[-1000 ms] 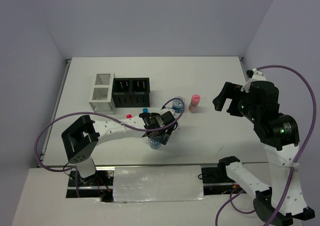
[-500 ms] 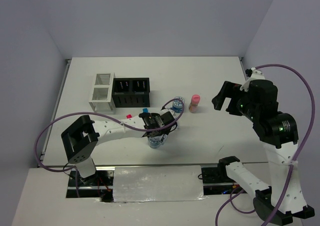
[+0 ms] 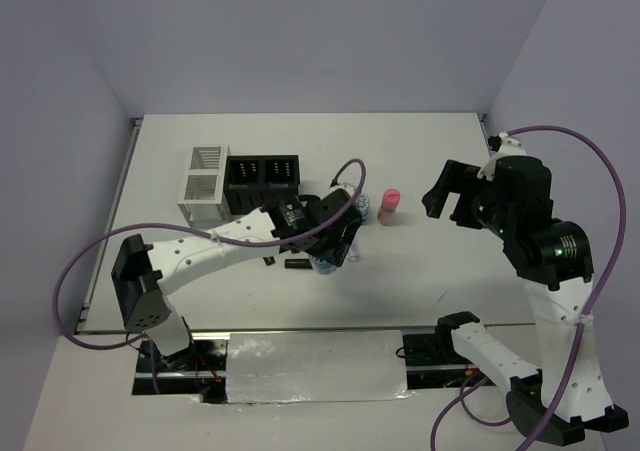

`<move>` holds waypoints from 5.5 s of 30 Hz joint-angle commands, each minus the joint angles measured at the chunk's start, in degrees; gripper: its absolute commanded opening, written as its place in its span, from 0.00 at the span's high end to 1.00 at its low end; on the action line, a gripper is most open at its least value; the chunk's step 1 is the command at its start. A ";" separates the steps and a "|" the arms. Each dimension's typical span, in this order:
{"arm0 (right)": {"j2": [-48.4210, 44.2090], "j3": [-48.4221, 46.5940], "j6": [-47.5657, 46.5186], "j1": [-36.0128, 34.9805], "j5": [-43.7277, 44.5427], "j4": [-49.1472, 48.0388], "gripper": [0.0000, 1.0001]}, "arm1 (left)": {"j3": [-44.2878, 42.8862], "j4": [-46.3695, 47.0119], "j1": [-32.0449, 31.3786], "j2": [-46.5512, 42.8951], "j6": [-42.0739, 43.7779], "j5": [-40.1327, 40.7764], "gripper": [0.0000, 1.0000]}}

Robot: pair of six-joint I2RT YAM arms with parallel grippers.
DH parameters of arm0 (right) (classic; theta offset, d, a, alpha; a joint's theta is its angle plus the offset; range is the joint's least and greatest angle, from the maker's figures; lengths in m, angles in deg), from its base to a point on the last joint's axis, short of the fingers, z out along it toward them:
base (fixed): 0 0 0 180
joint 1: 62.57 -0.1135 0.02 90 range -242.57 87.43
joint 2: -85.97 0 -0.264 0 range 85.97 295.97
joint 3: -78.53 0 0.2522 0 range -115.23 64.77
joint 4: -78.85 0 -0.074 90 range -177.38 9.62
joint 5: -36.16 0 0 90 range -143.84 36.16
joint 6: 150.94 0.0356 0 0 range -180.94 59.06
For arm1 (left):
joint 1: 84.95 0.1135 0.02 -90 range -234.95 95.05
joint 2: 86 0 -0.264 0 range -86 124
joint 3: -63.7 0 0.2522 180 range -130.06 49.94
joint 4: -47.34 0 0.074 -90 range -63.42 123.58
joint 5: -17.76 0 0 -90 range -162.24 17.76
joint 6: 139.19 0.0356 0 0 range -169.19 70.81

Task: Sort the stationery into containers
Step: Pick up the stationery from the center of the board, then place the stationery in the storage box, then pick up the stationery from the center of the board, then place the stationery in the storage box.

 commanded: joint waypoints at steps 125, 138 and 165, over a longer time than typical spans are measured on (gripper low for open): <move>-1.61 -1.79 -1.42 -0.21 -2.84 0.78 0.00 | -37.19 12.14 14.65 38.72 24.19 -10.05 0.01; -0.38 -2.32 -1.51 -0.21 -4.07 -0.36 0.00 | -36.22 14.60 16.14 39.78 23.40 -12.69 0.26; 4.28 -4.52 -0.72 -0.29 -7.67 -5.46 0.00 | -38.87 3.88 33.72 15.71 15.84 -9.08 1.00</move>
